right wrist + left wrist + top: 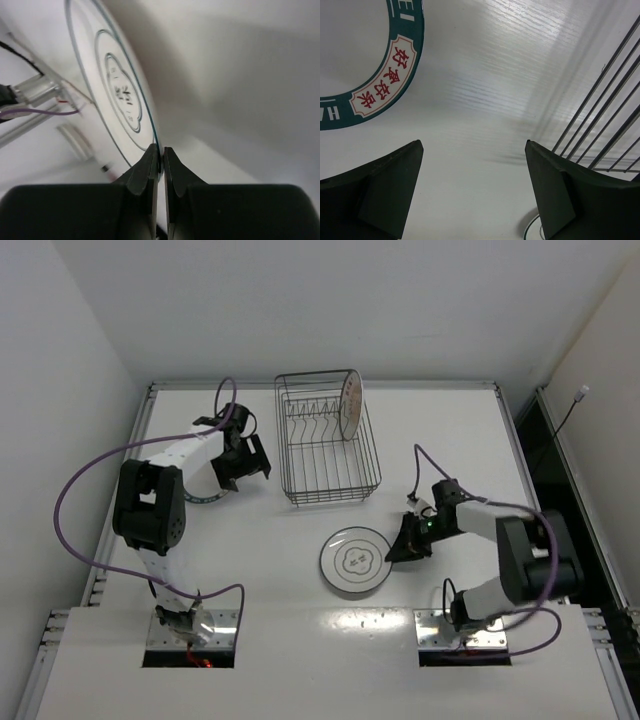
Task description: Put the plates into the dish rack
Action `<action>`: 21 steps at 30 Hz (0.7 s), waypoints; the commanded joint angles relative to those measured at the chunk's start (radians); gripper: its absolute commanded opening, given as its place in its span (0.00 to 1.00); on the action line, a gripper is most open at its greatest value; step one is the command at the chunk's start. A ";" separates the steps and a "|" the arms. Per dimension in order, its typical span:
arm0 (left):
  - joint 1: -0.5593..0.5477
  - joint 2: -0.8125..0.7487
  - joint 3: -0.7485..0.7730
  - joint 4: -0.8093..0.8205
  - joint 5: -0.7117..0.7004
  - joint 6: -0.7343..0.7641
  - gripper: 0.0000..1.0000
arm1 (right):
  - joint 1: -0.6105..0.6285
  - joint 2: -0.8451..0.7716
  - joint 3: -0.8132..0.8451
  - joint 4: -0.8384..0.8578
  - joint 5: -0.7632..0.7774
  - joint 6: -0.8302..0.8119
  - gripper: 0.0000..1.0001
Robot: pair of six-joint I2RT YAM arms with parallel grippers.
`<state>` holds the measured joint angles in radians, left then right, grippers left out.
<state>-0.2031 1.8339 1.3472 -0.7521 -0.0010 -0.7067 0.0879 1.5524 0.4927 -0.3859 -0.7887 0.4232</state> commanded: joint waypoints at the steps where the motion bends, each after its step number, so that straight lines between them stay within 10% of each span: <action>1: 0.004 -0.061 0.003 -0.003 -0.010 0.010 0.81 | 0.033 -0.237 0.096 -0.281 0.228 -0.020 0.00; 9: 0.004 -0.049 -0.016 -0.027 -0.016 -0.017 0.81 | 0.157 -0.545 0.577 -0.571 0.403 0.176 0.00; 21: 0.004 -0.030 -0.006 -0.036 0.002 -0.045 0.81 | 0.363 0.054 1.397 -0.378 1.247 0.174 0.00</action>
<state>-0.2028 1.8187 1.3373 -0.7780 -0.0105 -0.7277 0.3985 1.4471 1.8000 -0.8787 0.1944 0.5957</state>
